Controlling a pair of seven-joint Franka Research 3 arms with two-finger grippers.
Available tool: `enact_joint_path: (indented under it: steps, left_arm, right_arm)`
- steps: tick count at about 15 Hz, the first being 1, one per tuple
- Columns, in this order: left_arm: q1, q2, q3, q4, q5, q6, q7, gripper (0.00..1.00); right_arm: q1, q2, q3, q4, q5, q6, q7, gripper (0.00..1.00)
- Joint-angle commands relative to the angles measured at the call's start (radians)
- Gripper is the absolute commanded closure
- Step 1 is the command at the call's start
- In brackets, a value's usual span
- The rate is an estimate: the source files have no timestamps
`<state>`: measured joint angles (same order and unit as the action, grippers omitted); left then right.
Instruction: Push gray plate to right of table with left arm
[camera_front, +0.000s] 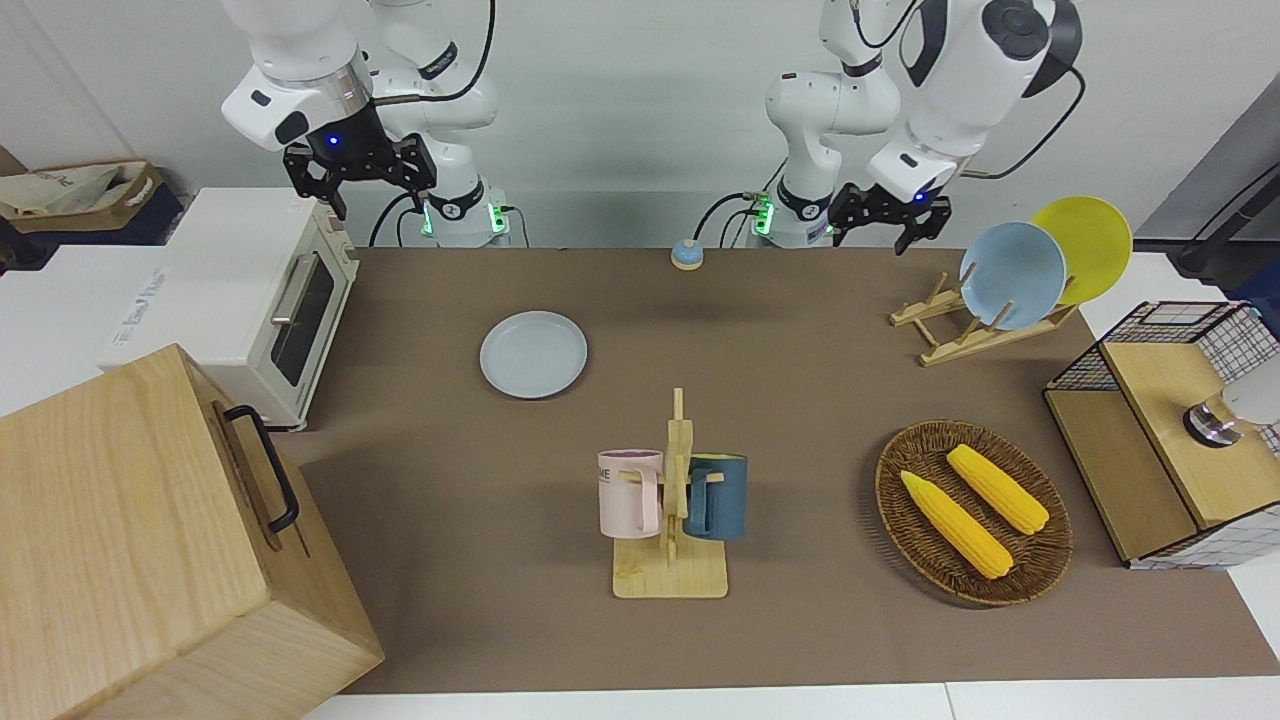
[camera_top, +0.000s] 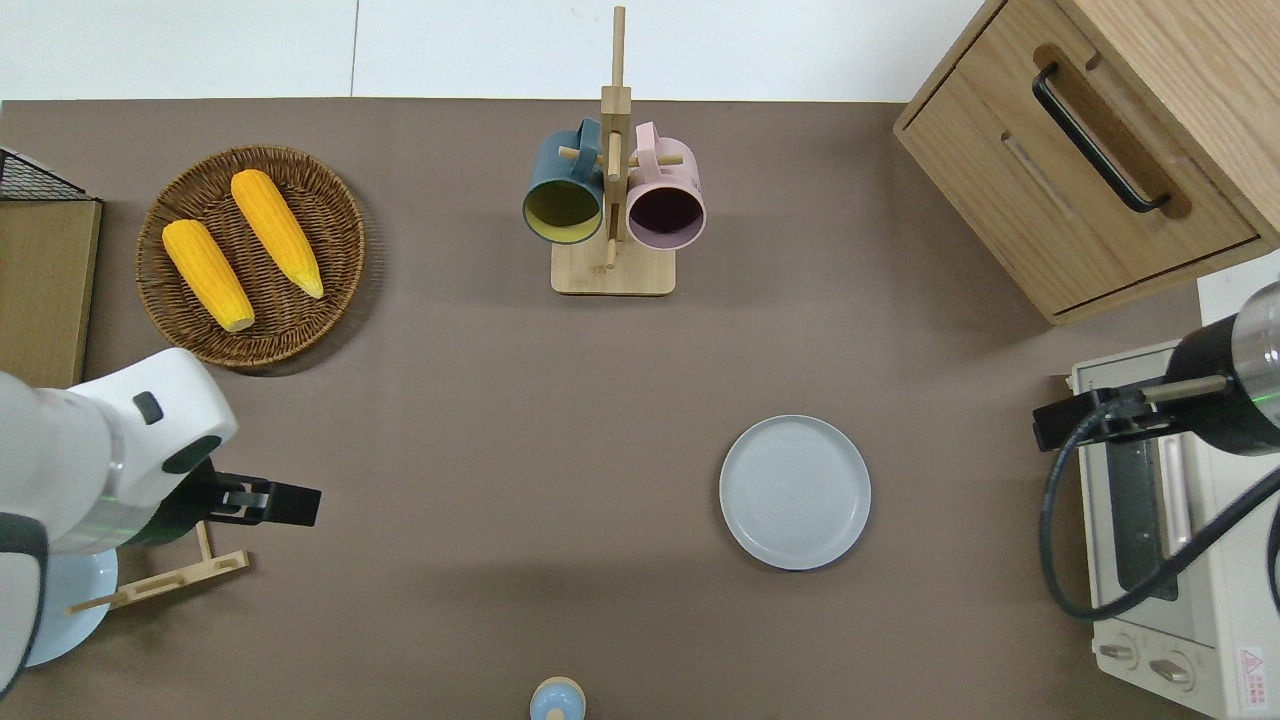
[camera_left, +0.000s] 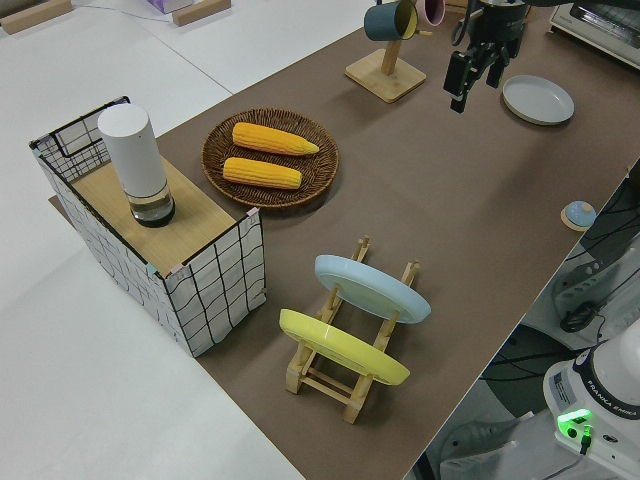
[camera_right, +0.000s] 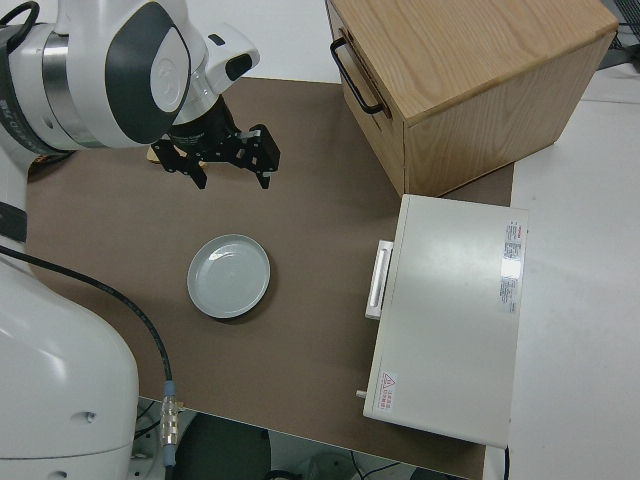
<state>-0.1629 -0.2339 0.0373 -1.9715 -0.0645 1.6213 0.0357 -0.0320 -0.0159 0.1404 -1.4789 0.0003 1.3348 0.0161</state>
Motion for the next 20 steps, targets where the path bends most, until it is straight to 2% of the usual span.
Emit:
enact_joint_path:
  steps: [1,3,6,8,20]
  left_arm:
    - [0.005,-0.004,0.047,0.069,0.057,-0.076,0.073,0.01]
    - [0.003,-0.004,0.081,0.08,0.058,-0.095,0.087,0.01]
    - [0.003,-0.005,0.107,0.103,0.058,-0.118,0.087,0.01]
    - [0.005,-0.004,0.107,0.149,0.058,-0.144,0.087,0.01]
    - [0.005,-0.001,0.105,0.181,0.144,-0.112,0.09,0.01]
  right_arm:
    - [-0.019,-0.002,0.016,0.009,0.004,-0.016,0.013,0.017]
    - [-0.019,-0.002,0.016,0.009,0.004,-0.016,0.013,0.017]
    - [-0.02,-0.002,0.016,0.009,0.004,-0.016,0.013,0.017]
    - [-0.019,-0.002,0.016,0.009,0.004,-0.016,0.013,0.017]
    - [-0.019,-0.002,0.016,0.009,0.004,-0.016,0.013,0.017]
